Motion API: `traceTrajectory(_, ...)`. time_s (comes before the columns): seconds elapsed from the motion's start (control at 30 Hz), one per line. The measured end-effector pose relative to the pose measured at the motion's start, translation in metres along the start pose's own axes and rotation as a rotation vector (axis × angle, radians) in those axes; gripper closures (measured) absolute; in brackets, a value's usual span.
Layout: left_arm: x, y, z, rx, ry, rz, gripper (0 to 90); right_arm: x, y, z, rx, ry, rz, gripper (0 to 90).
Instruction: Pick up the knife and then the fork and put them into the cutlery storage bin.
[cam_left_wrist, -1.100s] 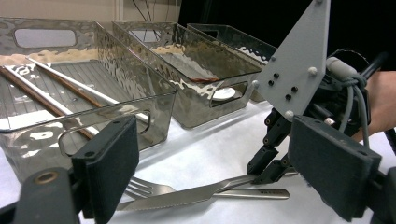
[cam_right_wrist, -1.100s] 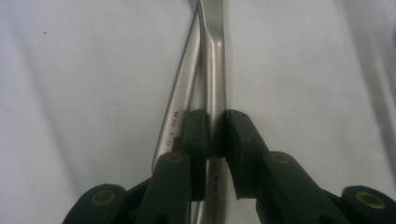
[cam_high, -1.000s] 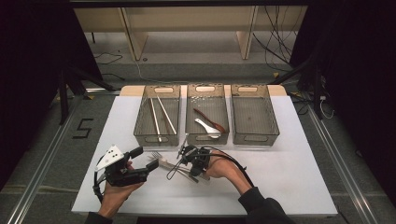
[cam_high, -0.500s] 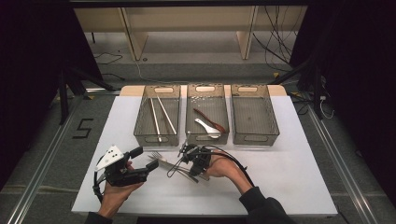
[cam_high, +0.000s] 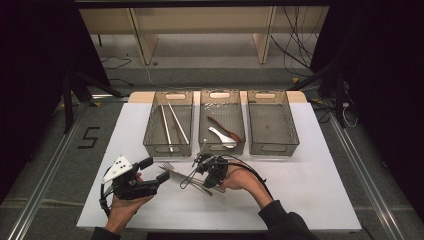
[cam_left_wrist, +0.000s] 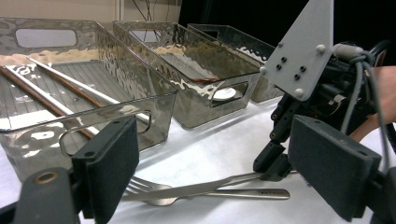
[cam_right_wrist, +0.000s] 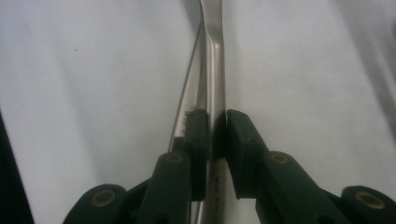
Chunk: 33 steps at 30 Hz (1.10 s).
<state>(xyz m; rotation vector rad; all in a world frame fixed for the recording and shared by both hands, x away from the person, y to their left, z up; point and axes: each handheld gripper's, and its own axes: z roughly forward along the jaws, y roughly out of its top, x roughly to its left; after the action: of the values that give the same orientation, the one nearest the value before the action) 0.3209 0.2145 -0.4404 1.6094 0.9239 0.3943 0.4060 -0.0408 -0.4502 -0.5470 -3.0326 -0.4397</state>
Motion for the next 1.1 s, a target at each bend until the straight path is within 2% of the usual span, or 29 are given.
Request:
traceTrajectory(0.13, 0.0, 0.0, 0.0, 0.0, 0.0, 0.0, 16.1, -0.001, -0.002, -0.003, -0.019, 0.007, -0.005, 81.2)
traceTrajectory(0.17, 0.0, 0.0, 0.0, 0.0, 0.0, 0.0, 16.1, -0.001, -0.002, -0.004, -0.029, 0.023, 0.004, 84.3)
traceTrajectory(0.27, 0.0, 0.0, 0.0, 0.004, -0.001, 0.002, 16.1, -0.002, -0.003, -0.006, -0.056, 0.032, 0.02, 84.4)
traceTrajectory(0.3, 0.0, 0.0, 0.0, 0.004, 0.0, 0.001, 16.1, -0.001, -0.002, -0.004, -0.031, 0.037, 0.023, 84.4)
traceTrajectory(0.37, -0.001, 0.0, 0.0, 0.001, -0.001, 0.003, 16.1, 0.001, -0.002, 0.001, -0.002, 0.022, -0.009, 84.4)
traceTrajectory(0.57, 0.0, 0.0, 0.0, 0.0, -0.001, 0.0, 16.1, -0.003, -0.002, -0.001, -0.023, 0.027, 0.011, 84.4)
traceTrajectory(0.67, 0.0, 0.0, 0.0, 0.0, -0.001, 0.001, 16.1, -0.002, -0.002, 0.002, 0.006, 0.011, 0.009, 84.4)
traceTrajectory(0.73, 0.0, 0.0, 0.0, 0.003, -0.001, 0.003, 16.1, -0.002, -0.002, 0.002, 0.004, 0.013, 0.016, 84.3)
traceTrajectory(1.1, -0.001, 0.0, 0.001, 0.004, -0.002, 0.005, 16.1, 0.002, 0.001, 0.006, 0.025, -0.018, -0.005, 84.0)
